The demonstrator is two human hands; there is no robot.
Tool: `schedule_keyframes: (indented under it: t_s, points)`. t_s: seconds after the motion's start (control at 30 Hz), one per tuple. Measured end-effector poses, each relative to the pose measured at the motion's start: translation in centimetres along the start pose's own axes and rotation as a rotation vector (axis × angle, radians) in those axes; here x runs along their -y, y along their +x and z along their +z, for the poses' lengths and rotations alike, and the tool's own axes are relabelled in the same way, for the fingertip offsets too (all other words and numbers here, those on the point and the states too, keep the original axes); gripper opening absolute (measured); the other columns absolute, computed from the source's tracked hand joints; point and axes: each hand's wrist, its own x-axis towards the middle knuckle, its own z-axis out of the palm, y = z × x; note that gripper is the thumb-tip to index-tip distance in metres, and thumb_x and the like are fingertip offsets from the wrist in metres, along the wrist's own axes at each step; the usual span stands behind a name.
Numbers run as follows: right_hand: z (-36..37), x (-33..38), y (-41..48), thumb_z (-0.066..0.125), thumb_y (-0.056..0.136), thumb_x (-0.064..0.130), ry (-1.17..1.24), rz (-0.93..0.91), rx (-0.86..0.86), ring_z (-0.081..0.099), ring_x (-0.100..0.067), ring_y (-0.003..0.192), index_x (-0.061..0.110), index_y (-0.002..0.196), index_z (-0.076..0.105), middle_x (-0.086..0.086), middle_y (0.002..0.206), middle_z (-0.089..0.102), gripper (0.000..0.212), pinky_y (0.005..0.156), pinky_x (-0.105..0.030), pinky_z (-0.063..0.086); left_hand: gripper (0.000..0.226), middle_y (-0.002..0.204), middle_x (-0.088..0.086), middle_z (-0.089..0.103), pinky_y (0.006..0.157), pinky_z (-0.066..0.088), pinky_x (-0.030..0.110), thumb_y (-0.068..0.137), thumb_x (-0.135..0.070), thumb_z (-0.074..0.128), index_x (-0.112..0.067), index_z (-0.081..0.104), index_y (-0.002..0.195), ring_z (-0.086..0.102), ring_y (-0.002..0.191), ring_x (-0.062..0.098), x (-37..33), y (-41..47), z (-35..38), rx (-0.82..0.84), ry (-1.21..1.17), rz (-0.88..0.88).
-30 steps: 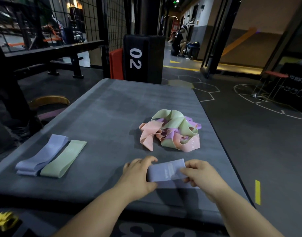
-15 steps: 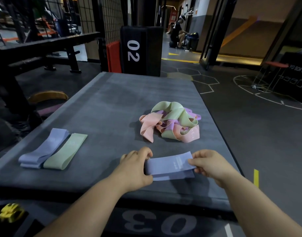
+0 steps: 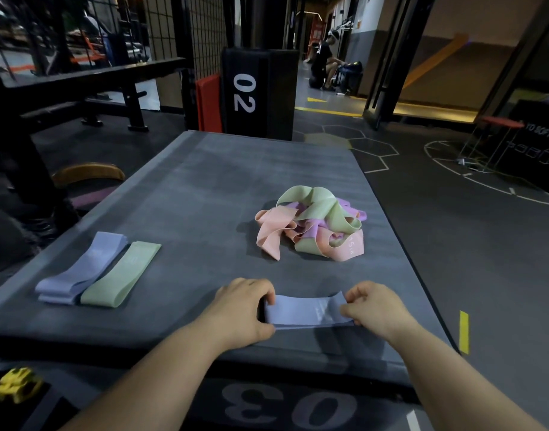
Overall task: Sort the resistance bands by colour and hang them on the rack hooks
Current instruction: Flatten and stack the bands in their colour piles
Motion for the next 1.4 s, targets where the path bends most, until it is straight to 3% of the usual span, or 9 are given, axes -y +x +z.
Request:
schedule_keyframes:
  t_s: [0.2, 0.3, 0.43, 0.53, 0.67, 0.73, 0.83, 1.1, 1.4]
  points:
    - [0.2, 0.2, -0.3, 0.071, 0.076, 0.022, -0.053, -0.028, -0.017, 0.064, -0.016, 0.084, 0.026, 0.094, 0.058, 0.008, 0.085, 0.065, 0.022, 0.076, -0.026, 0.049, 0.03, 0.101, -0.019, 0.052, 0.091, 0.037, 0.027, 0.078, -0.056, 0.066, -0.035, 0.051, 0.094, 0.044, 0.104, 0.008, -0.3, 0.0, -0.1, -0.026, -0.049, -0.028]
    - [0.1, 0.3, -0.4, 0.07, 0.077, 0.019, -0.084, -0.048, -0.029, 0.063, -0.015, 0.087, 0.025, 0.103, 0.063, 0.01, 0.084, 0.063, 0.028, 0.077, -0.024, 0.048, 0.016, 0.096, -0.017, 0.051, 0.089, 0.04, 0.027, 0.085, -0.044, 0.063, -0.035, 0.05, 0.087, 0.046, 0.101, 0.009, -0.2, 0.2, 0.0, -0.057, -0.052, -0.044]
    - [0.1, 0.2, -0.3, 0.071, 0.076, 0.016, -0.071, -0.053, -0.037, 0.063, -0.012, 0.081, 0.023, 0.099, 0.067, 0.017, 0.074, 0.059, 0.024, 0.074, -0.022, 0.047, 0.018, 0.091, -0.016, 0.048, 0.087, 0.043, 0.028, 0.082, -0.036, 0.066, -0.035, 0.048, 0.085, 0.048, 0.099, 0.011, -0.4, 0.3, 0.2, -0.072, -0.078, -0.098]
    - [0.1, 0.2, -0.1, 0.072, 0.075, 0.014, -0.064, -0.05, -0.035, 0.063, -0.013, 0.078, 0.02, 0.103, 0.069, 0.014, 0.074, 0.061, 0.028, 0.07, -0.021, 0.046, 0.028, 0.098, -0.016, 0.051, 0.086, 0.045, 0.03, 0.08, -0.034, 0.068, -0.031, 0.048, 0.1, 0.049, 0.1, 0.013, -0.7, 0.3, 0.3, -0.082, -0.125, -0.151]
    - [0.2, 0.2, 0.0, 0.072, 0.073, 0.011, -0.086, -0.045, -0.05, 0.065, -0.022, 0.075, 0.008, 0.091, 0.072, -0.004, 0.077, 0.069, 0.018, 0.074, -0.034, 0.054, 0.046, 0.106, -0.015, 0.051, 0.09, 0.044, 0.028, 0.081, -0.038, 0.067, -0.031, 0.049, 0.123, 0.051, 0.107, 0.012, -0.7, 0.4, 0.3, -0.06, -0.102, -0.204]
    - [0.2, 0.1, 0.1, 0.071, 0.072, 0.012, -0.089, -0.054, -0.049, 0.06, -0.017, 0.074, 0.018, 0.083, 0.068, 0.005, 0.074, 0.064, 0.012, 0.069, -0.03, 0.051, 0.044, 0.109, -0.015, 0.054, 0.088, 0.045, 0.026, 0.082, -0.039, 0.065, -0.032, 0.052, 0.124, 0.053, 0.104, 0.01, -0.8, 0.4, 0.2, -0.042, -0.085, -0.212]
    - [0.2, 0.3, 0.0, 0.069, 0.074, 0.014, -0.054, -0.057, -0.033, 0.059, -0.014, 0.079, 0.031, 0.081, 0.06, 0.014, 0.075, 0.059, 0.02, 0.062, -0.021, 0.043, 0.038, 0.105, -0.016, 0.056, 0.083, 0.046, 0.024, 0.083, -0.037, 0.063, -0.032, 0.055, 0.12, 0.056, 0.098, 0.009, -1.1, 0.4, 0.2, -0.028, -0.073, -0.205]
    - [0.0, 0.2, 0.0, 0.061, 0.074, 0.018, 0.055, -0.03, -0.019, 0.065, -0.019, 0.066, 0.026, 0.08, 0.059, 0.001, 0.062, 0.067, 0.011, 0.068, -0.031, 0.055, 0.018, 0.086, -0.013, 0.058, 0.061, 0.038, 0.023, 0.078, -0.031, 0.062, -0.033, 0.045, 0.084, 0.055, 0.078, 0.009, -1.4, 0.4, 0.1, -0.046, -0.087, -0.238]
    - [-0.5, 0.7, -0.1, 0.054, 0.087, 0.009, 0.434, 0.023, -0.003, 0.068, -0.016, 0.06, 0.013, 0.08, 0.061, -0.005, 0.067, 0.068, 0.011, 0.055, -0.025, 0.049, 0.025, 0.075, -0.009, 0.06, 0.059, 0.042, 0.025, 0.076, -0.023, 0.064, -0.031, 0.042, 0.085, 0.052, 0.064, 0.008, -1.3, 0.6, -0.2, -0.119, -0.276, -0.186]
